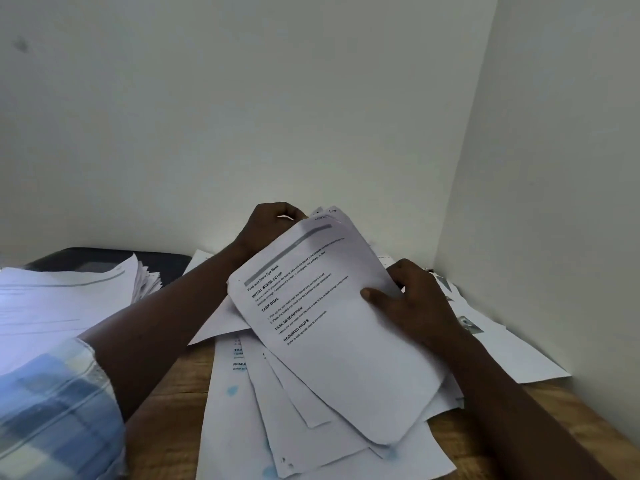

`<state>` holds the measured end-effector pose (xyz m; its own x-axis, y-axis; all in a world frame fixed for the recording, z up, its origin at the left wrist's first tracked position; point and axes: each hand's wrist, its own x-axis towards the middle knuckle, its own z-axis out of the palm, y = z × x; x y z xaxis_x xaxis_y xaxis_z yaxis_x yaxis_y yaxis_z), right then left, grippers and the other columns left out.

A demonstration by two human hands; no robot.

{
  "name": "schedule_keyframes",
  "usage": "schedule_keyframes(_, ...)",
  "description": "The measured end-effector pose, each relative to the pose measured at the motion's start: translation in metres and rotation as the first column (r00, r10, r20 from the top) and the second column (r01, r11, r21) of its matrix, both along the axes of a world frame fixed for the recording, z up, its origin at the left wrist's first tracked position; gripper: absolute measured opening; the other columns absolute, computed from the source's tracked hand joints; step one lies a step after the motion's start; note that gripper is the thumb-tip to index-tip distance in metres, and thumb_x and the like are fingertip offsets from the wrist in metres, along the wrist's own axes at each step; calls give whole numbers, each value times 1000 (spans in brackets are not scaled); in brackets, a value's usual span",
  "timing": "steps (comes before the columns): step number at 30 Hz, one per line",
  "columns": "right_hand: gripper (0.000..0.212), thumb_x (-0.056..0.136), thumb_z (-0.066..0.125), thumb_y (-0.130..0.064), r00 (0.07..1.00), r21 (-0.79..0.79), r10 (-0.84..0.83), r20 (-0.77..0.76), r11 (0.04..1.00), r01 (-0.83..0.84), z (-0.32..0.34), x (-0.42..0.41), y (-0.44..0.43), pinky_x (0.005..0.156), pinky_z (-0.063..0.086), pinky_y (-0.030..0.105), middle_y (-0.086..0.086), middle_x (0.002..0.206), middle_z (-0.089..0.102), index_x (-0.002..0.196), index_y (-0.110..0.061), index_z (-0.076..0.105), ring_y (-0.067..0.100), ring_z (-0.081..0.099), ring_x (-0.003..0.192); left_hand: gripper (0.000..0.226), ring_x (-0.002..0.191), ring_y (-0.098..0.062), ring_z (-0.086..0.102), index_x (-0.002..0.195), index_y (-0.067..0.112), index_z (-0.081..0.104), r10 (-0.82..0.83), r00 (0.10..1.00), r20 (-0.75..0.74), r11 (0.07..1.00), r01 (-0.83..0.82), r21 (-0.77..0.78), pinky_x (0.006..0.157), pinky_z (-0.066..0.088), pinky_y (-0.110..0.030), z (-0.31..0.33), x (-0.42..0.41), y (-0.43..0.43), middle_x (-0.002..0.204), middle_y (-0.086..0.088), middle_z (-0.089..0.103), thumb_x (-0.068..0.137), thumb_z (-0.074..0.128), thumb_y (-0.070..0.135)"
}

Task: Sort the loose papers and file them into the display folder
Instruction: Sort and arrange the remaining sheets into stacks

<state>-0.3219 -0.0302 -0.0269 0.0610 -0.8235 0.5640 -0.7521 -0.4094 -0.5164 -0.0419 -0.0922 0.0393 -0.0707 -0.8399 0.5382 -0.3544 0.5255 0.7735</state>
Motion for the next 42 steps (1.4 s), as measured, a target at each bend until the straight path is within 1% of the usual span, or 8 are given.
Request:
schedule_keyframes(8,24,85,78,-45,1000,-31,3,22,1000,-3,-1,3,1,69,46,35,-10,82,64,82,-26,64,12,61,79,8,65,-5,58,91,9,73,-127,992,6,992,127,-12,65,45,-13,20,9,15,73,2,72,95,74,16)
schedule_keyframes(13,35,89,74,-32,994,-24,8,110,1000,-5,-3,6,2,52,34,24,-17,56,56,59,-31,56,3,47,53,9,77,-20,50,91,16,75,-180,979,93,984,178,32,75,38,-34,13,4,13,81,-12,68,95,71,23)
schedule_keyframes(20,11,90,70,-22,968,36,21,251,999,-31,-3,12,3,63,46,30,-8,73,70,80,-26,72,10,61,67,12,98,-13,69,107,5,74,-282,947,156,958,269,102,92,52,-27,20,-5,20,109,-9,76,99,66,9)
schedule_keyframes(25,15,81,66,-25,977,109,-42,209,994,19,-15,11,-5,64,49,38,8,73,68,80,-11,68,30,63,72,32,107,-15,66,115,15,70,82,990,115,992,-92,86,89,54,-26,24,14,11,115,1,71,93,75,37)
schedule_keyframes(28,32,69,59,-33,970,140,-69,233,989,36,-17,12,-9,66,52,42,15,78,68,84,-5,67,35,64,77,43,108,-21,57,115,11,66,310,896,319,904,-382,193,95,43,-29,15,50,2,118,-4,60,91,75,45)
schedule_keyframes(32,13,83,68,-17,953,162,-94,288,986,48,-15,12,-10,61,42,35,16,76,67,80,-5,66,33,61,71,66,139,-32,48,139,6,56,456,834,311,792,-540,285,110,37,-33,-15,81,30,150,-14,51,92,73,49)
schedule_keyframes(37,13,85,69,-14,920,137,-107,376,989,59,-11,12,-8,61,40,36,17,74,65,78,-4,65,25,52,65,71,133,-34,53,142,11,49,426,810,404,768,-559,312,107,45,-38,-54,88,47,147,-14,55,92,68,57)
schedule_keyframes(42,13,85,68,-17,908,135,-155,388,985,111,-11,12,-5,66,44,38,17,79,67,83,-4,67,35,61,75,111,145,-35,42,151,23,43,232,701,675,778,-550,304,122,22,-58,-70,72,53,156,-9,48,74,16,100)
